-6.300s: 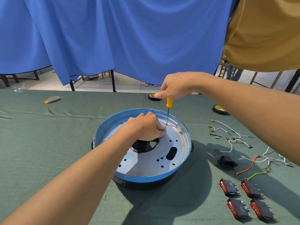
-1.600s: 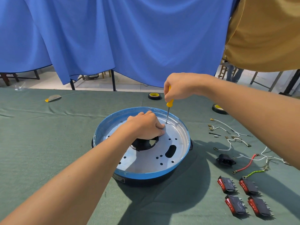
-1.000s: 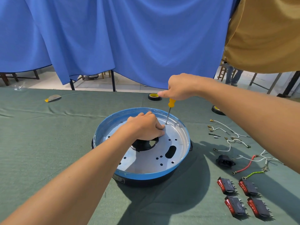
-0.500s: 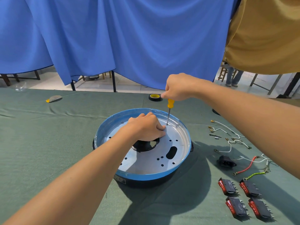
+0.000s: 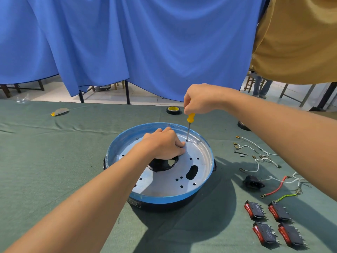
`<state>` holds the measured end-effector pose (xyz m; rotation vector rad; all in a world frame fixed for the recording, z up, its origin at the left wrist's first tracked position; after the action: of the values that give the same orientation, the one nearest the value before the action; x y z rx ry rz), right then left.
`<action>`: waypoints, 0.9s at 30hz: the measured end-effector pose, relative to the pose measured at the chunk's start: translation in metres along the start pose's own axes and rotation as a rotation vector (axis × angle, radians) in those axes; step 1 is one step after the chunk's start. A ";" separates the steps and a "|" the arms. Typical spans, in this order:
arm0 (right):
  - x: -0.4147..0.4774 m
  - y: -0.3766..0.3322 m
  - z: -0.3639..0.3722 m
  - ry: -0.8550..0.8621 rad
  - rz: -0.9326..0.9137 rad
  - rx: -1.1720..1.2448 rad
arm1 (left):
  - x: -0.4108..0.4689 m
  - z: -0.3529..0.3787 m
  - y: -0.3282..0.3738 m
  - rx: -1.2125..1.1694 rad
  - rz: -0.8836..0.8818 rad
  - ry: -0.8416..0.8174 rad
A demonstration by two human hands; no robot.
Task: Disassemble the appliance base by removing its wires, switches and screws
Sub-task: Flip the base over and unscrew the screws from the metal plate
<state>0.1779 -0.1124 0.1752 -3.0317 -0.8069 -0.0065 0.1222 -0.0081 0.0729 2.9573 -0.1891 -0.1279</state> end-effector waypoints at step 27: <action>-0.001 0.008 0.002 -0.060 -0.055 -0.064 | 0.001 0.001 0.000 0.016 0.009 -0.006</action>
<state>0.1805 -0.1197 0.1728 -3.0825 -0.9116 0.0598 0.1235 -0.0085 0.0717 2.9716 -0.2052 -0.1345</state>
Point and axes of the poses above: each hand's wrist, its own x-axis towards the middle knuckle, its own z-axis out of the palm, y = z × x, the point moved 3 cm from there along x, towards the middle knuckle
